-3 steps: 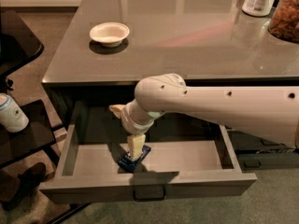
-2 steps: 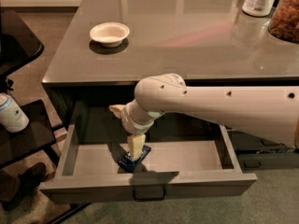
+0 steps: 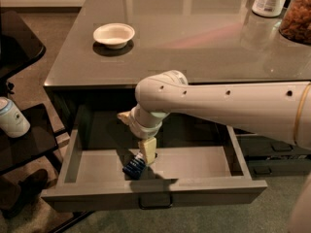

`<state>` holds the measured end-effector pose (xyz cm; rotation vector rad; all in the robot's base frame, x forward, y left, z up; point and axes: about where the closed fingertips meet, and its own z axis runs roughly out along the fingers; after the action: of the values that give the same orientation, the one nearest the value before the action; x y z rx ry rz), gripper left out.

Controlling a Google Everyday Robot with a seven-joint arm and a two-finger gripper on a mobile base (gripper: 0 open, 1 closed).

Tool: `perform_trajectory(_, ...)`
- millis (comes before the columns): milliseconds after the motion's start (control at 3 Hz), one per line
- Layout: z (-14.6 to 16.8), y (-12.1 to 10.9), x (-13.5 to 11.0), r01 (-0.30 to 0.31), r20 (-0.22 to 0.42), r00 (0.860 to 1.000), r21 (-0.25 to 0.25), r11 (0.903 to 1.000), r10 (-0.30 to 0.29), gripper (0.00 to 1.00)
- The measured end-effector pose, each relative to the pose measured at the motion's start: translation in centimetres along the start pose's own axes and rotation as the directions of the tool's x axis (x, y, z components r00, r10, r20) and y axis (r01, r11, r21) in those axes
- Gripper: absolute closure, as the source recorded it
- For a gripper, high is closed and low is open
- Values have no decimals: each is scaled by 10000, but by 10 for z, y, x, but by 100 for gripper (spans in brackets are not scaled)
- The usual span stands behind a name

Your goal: Pick rxbar blueberry from top drawer and place on counter

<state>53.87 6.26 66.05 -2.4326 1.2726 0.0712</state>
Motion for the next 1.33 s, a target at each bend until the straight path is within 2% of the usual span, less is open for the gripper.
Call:
perform_trajectory(333, 15, 8, 4, 247, -383, 9989, -749, 9969, -276, 0)
perform_trajectory(667, 31, 16, 4, 349, -887, 9949, -1524, 9877, -489, 0)
perform_trajectory(1000, 40, 25, 15, 343, -1249, 9904, -1977, 9797, -599, 0)
perform_trajectory(1333, 46, 34, 25, 364, -1378, 9882, -2160, 9757, -674, 0)
